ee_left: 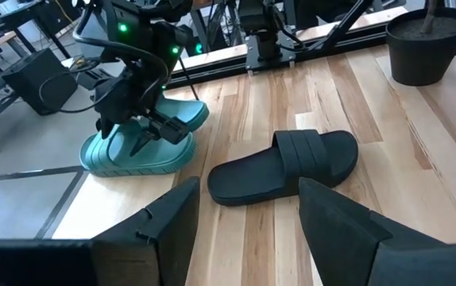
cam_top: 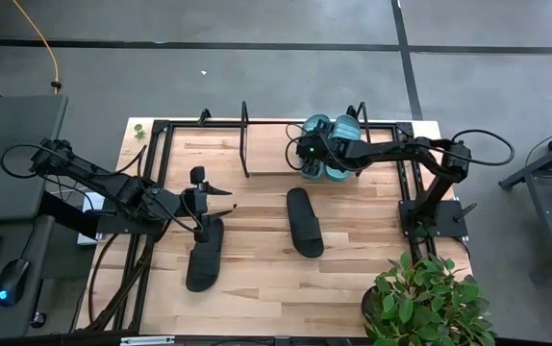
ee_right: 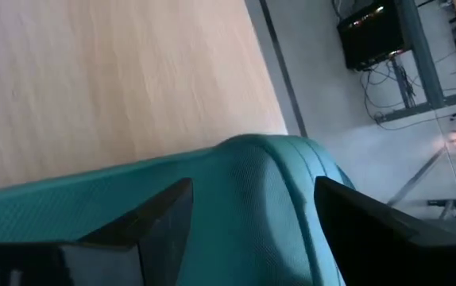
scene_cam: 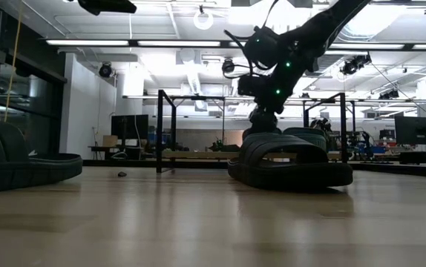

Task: Pick and place slides into the shelf
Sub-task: Adjust the left green slide on the shelf

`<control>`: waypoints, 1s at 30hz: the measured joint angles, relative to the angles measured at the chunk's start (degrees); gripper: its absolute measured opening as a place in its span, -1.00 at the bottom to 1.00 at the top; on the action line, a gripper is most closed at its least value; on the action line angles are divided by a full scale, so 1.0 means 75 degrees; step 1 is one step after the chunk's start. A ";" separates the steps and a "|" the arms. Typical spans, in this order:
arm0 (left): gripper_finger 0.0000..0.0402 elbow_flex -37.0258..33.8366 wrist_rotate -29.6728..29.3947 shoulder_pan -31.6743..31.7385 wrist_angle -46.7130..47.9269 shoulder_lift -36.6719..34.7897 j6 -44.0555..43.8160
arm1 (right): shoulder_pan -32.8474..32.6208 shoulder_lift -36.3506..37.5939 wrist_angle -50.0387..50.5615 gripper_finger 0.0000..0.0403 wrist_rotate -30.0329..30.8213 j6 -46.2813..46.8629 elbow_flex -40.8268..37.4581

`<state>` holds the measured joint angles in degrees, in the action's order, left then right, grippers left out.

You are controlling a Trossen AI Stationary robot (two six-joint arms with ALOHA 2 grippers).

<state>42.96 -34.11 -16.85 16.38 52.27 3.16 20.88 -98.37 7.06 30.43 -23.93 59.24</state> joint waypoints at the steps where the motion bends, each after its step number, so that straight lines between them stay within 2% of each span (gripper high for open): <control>1: -0.01 0.0000 0.0003 -0.0002 0.0005 0.0000 0.0000 | 0.0000 0.0025 0.0010 0.26 -0.0035 0.0031 0.0000; 4: -0.02 0.0000 0.0003 -0.0002 0.0004 0.0000 0.0000 | 0.0000 0.0036 -0.0060 0.26 -0.0488 0.0062 0.0000; 8: -0.02 0.0000 0.0003 -0.0002 0.0006 0.0000 0.0000 | -0.0002 0.0036 -0.0163 0.26 -0.1725 -0.0009 0.0000; 10: -0.02 0.0000 0.0002 -0.0001 0.0003 0.0000 0.0000 | -0.0015 0.0036 -0.0221 0.26 -0.1988 -0.0011 0.0000; 24: -0.01 0.0000 0.0002 -0.0001 0.0003 0.0000 0.0000 | -0.0418 0.0036 -0.0287 0.26 -0.1852 -0.0122 0.0000; 30: -0.01 0.0000 0.0002 0.0001 0.0002 0.0000 0.0000 | -0.0605 0.0033 -0.0261 0.26 -0.1382 -0.0265 0.0000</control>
<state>42.96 -34.09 -16.84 16.39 52.27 3.16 16.35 -98.13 5.10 20.07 -25.92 59.24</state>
